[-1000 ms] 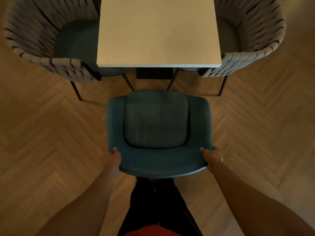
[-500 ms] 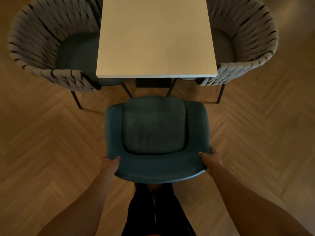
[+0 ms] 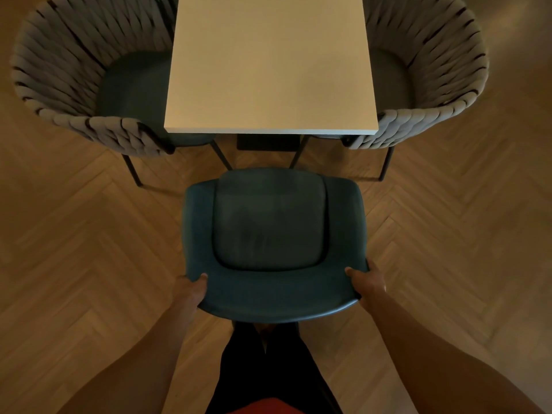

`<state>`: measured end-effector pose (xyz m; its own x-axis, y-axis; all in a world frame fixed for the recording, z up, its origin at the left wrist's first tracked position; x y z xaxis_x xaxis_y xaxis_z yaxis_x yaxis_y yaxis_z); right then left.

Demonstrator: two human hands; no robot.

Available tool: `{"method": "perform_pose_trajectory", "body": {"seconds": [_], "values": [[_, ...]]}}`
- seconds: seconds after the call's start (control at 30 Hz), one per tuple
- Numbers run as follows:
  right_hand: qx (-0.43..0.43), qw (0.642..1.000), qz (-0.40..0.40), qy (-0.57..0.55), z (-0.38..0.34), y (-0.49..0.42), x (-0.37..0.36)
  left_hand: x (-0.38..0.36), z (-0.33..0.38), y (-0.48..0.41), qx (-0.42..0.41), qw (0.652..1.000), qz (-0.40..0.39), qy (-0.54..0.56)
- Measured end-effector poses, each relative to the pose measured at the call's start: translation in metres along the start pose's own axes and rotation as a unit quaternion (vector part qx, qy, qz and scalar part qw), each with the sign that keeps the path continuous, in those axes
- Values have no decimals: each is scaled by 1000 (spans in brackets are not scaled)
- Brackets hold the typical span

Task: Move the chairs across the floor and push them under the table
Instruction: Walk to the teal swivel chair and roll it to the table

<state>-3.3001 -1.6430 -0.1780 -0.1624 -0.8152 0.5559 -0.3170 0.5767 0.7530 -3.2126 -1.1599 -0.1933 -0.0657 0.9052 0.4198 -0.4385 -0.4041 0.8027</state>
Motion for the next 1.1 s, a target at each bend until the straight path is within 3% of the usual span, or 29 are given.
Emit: {"method": "perform_pose_trajectory", "body": {"seconds": [0.97, 1.1], "values": [[0, 998, -41, 37, -2, 1, -1, 6, 1, 23, -34, 999, -4, 8], [27, 996, -59, 60, 41, -51, -2, 10, 7, 30, -6, 999, 6, 31]]}}
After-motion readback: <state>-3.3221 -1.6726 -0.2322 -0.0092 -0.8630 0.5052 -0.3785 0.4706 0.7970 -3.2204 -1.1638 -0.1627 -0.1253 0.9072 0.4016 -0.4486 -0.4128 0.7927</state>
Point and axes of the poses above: each hand's wrist, its own y-axis away from the middle knuckle, its own x-axis out of the back of the hand, z = x × y, the point moved 6 cm from there along -y, towards the middle knuckle, and after that the axes turned 11 degrees about y, right-handed, at the moved point
